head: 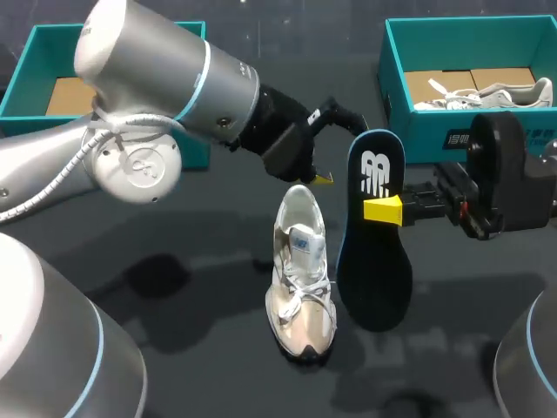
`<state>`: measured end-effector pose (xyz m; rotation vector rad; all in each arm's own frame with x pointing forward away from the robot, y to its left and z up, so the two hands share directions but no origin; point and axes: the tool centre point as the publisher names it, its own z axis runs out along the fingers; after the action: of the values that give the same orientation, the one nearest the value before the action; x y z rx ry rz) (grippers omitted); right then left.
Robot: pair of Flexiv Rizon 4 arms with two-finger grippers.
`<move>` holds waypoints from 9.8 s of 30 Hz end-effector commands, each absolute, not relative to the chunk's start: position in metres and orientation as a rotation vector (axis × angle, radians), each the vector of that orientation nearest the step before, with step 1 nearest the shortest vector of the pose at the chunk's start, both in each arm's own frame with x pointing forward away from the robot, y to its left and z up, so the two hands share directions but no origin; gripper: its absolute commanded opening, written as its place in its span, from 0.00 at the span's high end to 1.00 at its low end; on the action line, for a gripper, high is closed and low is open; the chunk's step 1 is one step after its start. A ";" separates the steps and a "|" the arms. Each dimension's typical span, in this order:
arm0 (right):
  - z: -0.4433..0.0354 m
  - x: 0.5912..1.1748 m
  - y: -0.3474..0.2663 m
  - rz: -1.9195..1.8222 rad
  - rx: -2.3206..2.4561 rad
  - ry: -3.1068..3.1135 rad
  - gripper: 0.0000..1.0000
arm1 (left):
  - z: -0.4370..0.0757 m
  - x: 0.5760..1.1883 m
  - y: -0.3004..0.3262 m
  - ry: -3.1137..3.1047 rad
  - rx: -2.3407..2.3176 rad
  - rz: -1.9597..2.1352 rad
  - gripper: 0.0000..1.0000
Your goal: Take the shoe out of the shoebox, open the shoe tongue, remove and reinsert the insole, then place the shoe into the shoebox
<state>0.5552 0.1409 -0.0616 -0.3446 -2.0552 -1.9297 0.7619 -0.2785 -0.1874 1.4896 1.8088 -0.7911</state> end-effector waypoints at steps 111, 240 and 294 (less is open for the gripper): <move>-0.102 0.766 0.111 -1.521 -0.942 -1.402 1.00 | -0.111 0.795 -0.202 1.297 1.240 -1.041 0.00; -0.140 0.787 0.102 -1.221 -1.232 -1.163 0.00 | -0.135 0.751 -0.192 1.857 0.768 -1.630 1.00; -0.140 0.787 0.102 -1.221 -1.232 -1.163 0.00 | -0.128 0.742 -0.191 2.637 -1.559 -2.261 1.00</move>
<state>0.7881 0.1014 -0.1403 -1.2293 -1.1620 -1.2221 0.7386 -0.1870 -0.1269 -1.2140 2.6287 -2.2607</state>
